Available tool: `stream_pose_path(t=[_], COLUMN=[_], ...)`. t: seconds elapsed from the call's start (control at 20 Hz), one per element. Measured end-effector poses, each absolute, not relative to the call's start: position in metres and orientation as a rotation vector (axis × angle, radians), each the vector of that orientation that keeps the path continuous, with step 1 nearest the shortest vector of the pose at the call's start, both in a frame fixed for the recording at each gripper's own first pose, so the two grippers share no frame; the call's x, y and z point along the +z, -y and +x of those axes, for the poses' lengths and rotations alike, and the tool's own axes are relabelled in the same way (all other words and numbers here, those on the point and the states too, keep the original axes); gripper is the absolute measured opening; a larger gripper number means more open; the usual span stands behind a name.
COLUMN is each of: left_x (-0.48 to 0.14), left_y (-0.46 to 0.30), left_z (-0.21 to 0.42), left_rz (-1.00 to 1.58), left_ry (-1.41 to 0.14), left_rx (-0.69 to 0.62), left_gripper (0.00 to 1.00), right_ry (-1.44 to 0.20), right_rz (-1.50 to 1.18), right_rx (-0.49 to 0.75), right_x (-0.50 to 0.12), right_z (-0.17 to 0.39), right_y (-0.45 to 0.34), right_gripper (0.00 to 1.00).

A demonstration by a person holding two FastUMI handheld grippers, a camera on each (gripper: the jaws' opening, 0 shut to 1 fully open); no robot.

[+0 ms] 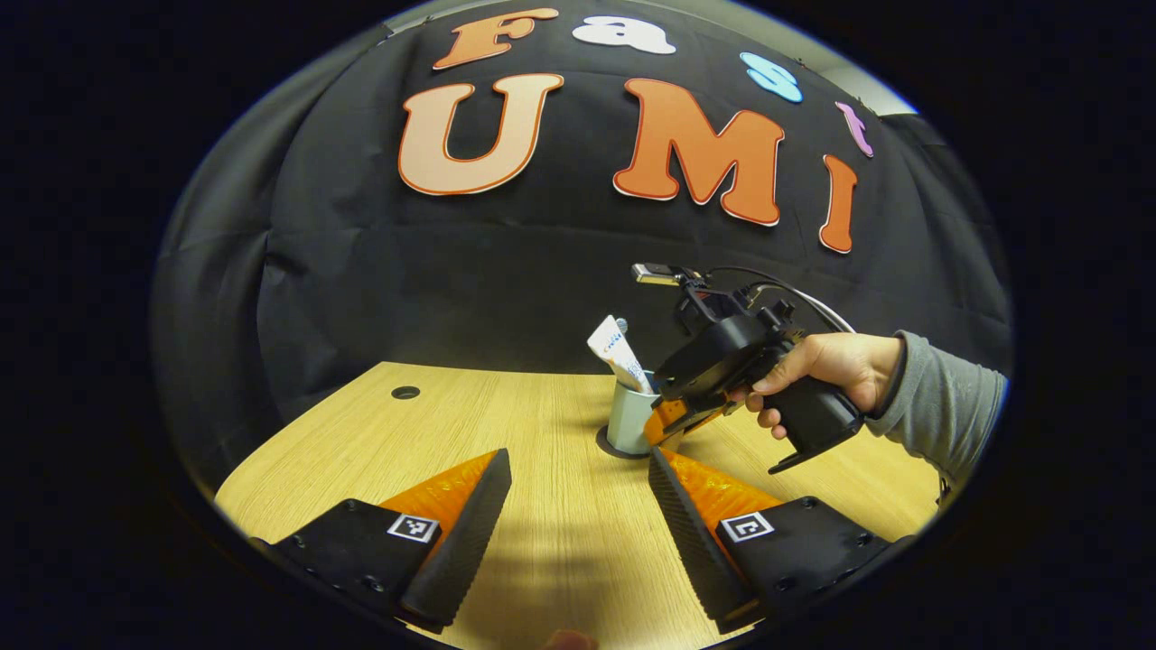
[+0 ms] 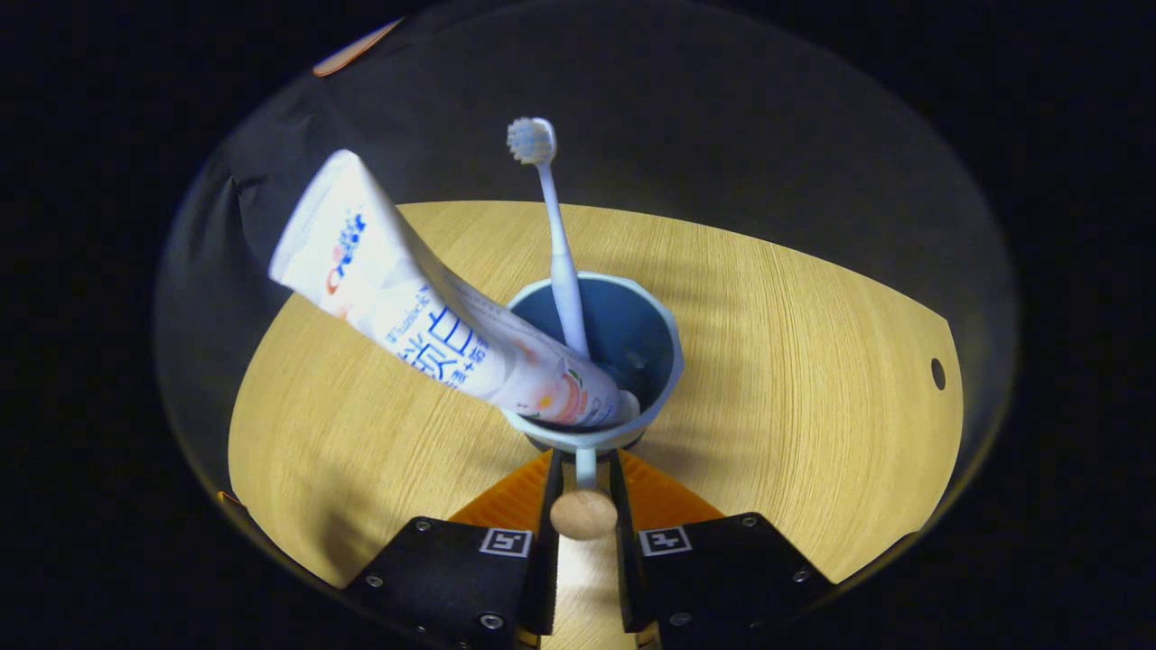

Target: Put the toothbrush and toothpaste on the desktop into the cup, then pick up the cup and place it on the coaster on the desktop.

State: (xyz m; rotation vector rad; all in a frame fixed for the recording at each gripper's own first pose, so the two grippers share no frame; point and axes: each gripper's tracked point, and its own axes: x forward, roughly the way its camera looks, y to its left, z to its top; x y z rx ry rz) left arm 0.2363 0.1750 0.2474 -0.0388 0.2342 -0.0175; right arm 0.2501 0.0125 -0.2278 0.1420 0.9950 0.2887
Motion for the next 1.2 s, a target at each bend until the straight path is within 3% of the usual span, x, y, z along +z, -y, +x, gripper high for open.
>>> stream_pose_path(t=[0.25, 0.45, 0.95, 1.0, 1.05, 1.2], left_x=[0.254, 0.269, 0.311, 0.315, 0.319, 0.330], left_y=[-0.169, -0.155, -0.121, -0.119, -0.115, -0.108], left_z=[0.238, 0.241, 0.246, 0.246, 0.246, 0.245], left_rz=[-0.037, -0.025, 0.017, 0.024, 0.030, 0.053], left_ry=[-0.218, -0.180, -0.060, -0.048, -0.037, -0.010], left_rx=[-0.022, -0.033, -0.066, -0.064, -0.066, -0.070], left_gripper=[0.97, 0.97, 0.97, 0.97, 0.97, 0.97], right_ry=[-0.839, -0.744, -0.400, -0.365, -0.330, -0.250], right_rz=[0.130, 0.157, 0.167, 0.164, 0.156, 0.151], right_rx=[0.314, 0.316, 0.242, 0.229, 0.213, 0.161], right_x=[-0.183, -0.155, -0.077, -0.072, -0.067, -0.058], right_z=[0.246, 0.227, 0.169, 0.163, 0.158, 0.135], right_y=[0.002, 0.022, 0.101, 0.108, 0.115, 0.138], right_gripper=[0.58, 0.73, 0.82, 0.76, 0.82, 0.77])
